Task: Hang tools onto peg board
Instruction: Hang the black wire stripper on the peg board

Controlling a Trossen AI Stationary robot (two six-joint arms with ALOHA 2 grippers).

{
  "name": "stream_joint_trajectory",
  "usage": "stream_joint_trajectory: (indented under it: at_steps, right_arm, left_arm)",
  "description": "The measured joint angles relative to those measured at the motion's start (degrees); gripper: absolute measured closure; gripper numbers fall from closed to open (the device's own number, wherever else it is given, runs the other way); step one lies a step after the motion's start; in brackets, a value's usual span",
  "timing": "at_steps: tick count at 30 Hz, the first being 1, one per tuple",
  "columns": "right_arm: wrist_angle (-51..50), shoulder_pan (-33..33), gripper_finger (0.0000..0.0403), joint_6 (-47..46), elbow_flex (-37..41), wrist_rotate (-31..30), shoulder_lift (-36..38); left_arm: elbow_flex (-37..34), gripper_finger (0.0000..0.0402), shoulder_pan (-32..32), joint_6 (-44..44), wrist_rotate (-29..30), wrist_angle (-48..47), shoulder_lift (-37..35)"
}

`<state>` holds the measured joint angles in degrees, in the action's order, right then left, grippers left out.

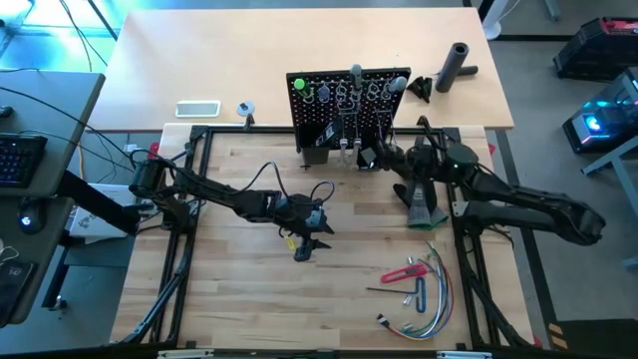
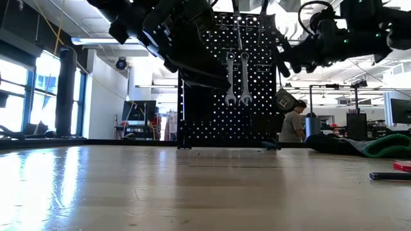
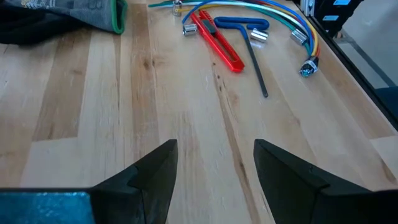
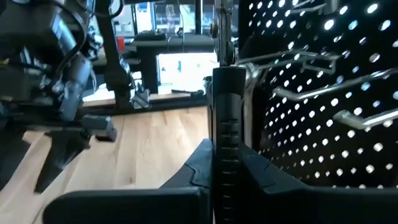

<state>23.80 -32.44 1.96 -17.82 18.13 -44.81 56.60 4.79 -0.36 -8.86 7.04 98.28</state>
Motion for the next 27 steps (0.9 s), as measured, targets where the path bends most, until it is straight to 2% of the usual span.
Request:
stream_joint_trajectory:
  at_steps: [13, 27]
  right_arm:
    - [6.3, -4.6, 0.0382, -3.0, 0.0, 5.6, -7.7]
    - [7.2, -9.5, 0.0382, -3.4, 0.0, 9.1, -8.2]
  left_arm:
    - [0.0, 0.0195, 0.2, 0.5, 0.1, -0.8, 0.0]
    - [0.0, 0.0195, 0.5, 0.6, 0.1, -1.2, 0.0]
